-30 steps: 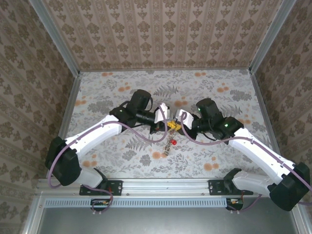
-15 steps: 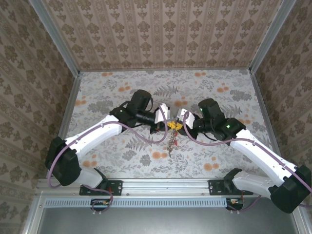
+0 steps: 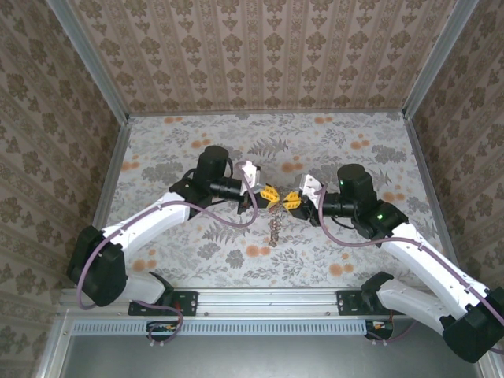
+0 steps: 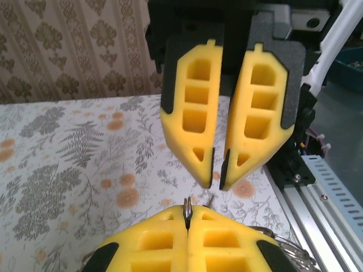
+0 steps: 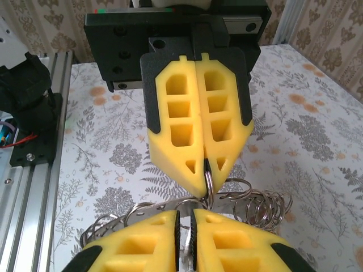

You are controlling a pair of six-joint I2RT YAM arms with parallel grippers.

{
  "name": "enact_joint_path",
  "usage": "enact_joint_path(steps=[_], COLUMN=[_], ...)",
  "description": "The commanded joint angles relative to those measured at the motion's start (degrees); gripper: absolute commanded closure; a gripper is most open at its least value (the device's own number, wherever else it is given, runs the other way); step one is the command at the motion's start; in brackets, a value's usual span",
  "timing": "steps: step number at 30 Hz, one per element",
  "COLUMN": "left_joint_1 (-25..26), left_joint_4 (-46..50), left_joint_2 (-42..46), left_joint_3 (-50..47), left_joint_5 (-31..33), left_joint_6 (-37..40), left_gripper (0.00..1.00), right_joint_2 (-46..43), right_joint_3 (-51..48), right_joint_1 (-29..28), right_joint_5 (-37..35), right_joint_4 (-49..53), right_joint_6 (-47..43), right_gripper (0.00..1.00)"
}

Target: Put the keys on the keyring

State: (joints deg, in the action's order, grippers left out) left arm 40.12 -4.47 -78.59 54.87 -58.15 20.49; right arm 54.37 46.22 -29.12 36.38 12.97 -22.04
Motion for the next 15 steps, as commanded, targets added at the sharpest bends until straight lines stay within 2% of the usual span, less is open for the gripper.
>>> enact_joint_path(steps=[1,15], left_joint_1=[-0.04,0.87], left_joint_4=[-6.5,-11.02], left_joint_2=[2.23,2.21], left_joint_3=[-0.71,-1.62], left_joint_5=[-4.89,-6.78], left_joint_6=[-2.35,-3.44], left_gripper=[1.0,1.0], right_joint_2=[0.37,1.77], right_joint_3=[0.09,0.1], right_joint_1=[0.21,0.21], right_joint_5=[1.49,1.35], right_joint_4=[-2.31,-5.06], right_joint_6=[1.56,3.03], right_gripper=[0.82,0.8])
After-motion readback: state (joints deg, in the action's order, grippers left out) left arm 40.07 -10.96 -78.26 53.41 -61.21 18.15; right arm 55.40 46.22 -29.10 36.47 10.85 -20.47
